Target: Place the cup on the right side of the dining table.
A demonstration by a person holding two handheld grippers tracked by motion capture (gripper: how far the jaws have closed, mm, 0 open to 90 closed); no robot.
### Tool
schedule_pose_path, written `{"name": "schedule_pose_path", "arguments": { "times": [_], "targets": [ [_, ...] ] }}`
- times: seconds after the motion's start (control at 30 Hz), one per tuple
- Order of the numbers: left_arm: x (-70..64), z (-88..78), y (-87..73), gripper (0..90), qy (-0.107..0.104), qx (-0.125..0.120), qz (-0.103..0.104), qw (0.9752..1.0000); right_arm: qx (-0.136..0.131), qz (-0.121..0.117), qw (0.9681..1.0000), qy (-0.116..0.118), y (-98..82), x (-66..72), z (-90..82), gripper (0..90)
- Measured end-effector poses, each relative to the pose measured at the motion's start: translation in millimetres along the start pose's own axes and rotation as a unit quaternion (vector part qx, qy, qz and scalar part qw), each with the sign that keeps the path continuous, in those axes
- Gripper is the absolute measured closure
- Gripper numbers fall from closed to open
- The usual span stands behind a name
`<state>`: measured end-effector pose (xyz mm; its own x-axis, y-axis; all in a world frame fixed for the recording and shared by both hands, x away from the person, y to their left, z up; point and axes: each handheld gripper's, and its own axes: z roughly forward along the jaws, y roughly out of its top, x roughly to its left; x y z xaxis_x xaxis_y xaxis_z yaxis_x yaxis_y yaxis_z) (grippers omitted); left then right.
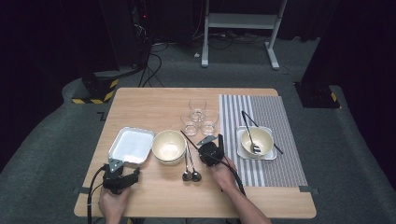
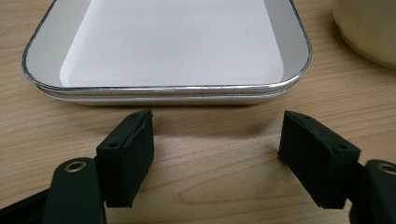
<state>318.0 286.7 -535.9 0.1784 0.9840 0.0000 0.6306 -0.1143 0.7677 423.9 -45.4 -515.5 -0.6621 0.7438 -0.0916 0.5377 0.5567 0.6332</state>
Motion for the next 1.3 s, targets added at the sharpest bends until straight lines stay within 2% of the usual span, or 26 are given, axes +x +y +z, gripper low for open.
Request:
{"name": "schedule_pose_path", "arguments": {
  "times": [0.17,0.53,0.77,1.3],
  "targets": [
    [0.1,0.0,0.0,26.6,-0.001,-0.001,-0.001,1.0000,-0.001,0.000,1.0000,-0.003,0.3,0.3,0.4,85.8],
    [0.0,0.0,0.0,26.6,0.000,0.000,0.000,1.0000,-0.008,0.007,0.9999,0.007,-0.1,-3.4,-0.1,86.2],
    [-0.2,0.0,0.1,26.6,0.000,0.001,0.000,1.0000,-0.017,0.017,0.9996,0.016,-1.9,-10.2,-7.2,86.2],
    [-0.3,-0.1,0.2,26.6,0.001,0.002,0.003,1.0000,-0.040,0.018,0.9984,0.036,-5.3,-17.3,-25.8,86.2]
  ]
}}
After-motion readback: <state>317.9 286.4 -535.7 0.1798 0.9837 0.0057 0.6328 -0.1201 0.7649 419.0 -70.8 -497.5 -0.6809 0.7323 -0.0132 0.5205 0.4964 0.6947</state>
